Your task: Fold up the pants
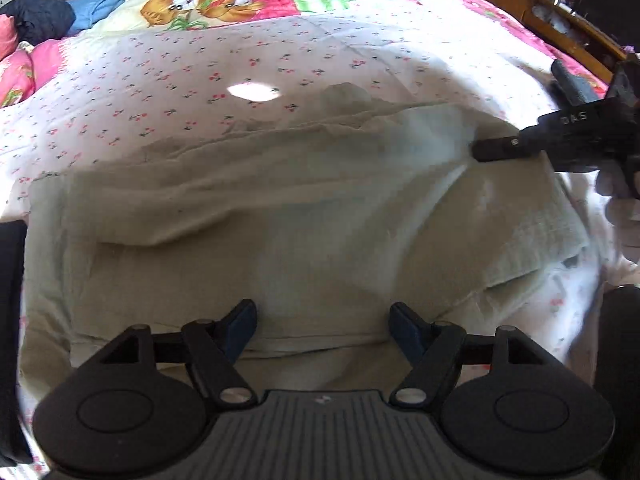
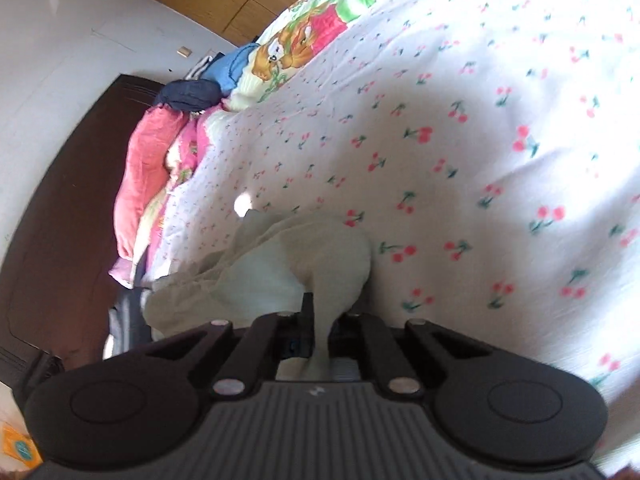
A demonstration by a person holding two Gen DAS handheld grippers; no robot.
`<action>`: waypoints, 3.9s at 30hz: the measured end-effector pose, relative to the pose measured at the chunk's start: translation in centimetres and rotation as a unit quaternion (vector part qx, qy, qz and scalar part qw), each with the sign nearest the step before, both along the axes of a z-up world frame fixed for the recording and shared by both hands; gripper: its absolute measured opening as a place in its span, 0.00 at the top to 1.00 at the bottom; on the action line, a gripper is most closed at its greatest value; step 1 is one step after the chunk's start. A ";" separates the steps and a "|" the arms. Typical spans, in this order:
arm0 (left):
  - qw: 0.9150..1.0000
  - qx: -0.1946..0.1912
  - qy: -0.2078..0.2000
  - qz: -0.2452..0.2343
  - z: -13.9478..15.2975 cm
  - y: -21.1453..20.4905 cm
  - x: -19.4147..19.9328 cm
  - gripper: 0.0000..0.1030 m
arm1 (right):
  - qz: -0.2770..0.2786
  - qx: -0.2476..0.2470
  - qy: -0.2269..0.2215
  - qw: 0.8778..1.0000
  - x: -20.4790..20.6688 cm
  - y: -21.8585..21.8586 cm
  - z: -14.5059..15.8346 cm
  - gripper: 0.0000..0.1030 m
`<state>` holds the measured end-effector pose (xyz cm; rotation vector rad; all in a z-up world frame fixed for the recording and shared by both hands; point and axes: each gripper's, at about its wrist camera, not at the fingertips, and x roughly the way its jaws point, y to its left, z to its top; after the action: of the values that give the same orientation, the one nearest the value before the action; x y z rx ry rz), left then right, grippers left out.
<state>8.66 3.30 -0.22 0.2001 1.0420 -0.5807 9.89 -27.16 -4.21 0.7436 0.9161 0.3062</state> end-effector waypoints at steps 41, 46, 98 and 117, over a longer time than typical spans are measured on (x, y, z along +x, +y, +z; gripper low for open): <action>0.983 -0.066 -0.126 0.115 -0.6 6.2 -0.7 0.81 | 0.292 -0.239 -0.113 0.919 9.1 24.4 5.2 0.54; 0.984 -0.079 -0.109 0.116 -0.8 6.5 -0.7 0.83 | 0.261 -0.233 -0.065 0.935 10.5 24.7 4.1 0.96; 0.963 -0.128 -0.122 0.205 -0.1 8.6 -1.5 0.36 | 0.227 -0.323 0.003 0.919 6.9 29.6 5.0 0.88; 0.964 -0.181 -0.100 0.170 0.4 7.5 -1.3 0.79 | 0.234 -0.312 0.001 0.921 7.0 29.7 5.9 0.93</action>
<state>7.41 10.76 0.22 -0.2363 0.7359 -0.4190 16.93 2.50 1.70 -0.0740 1.1110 0.4021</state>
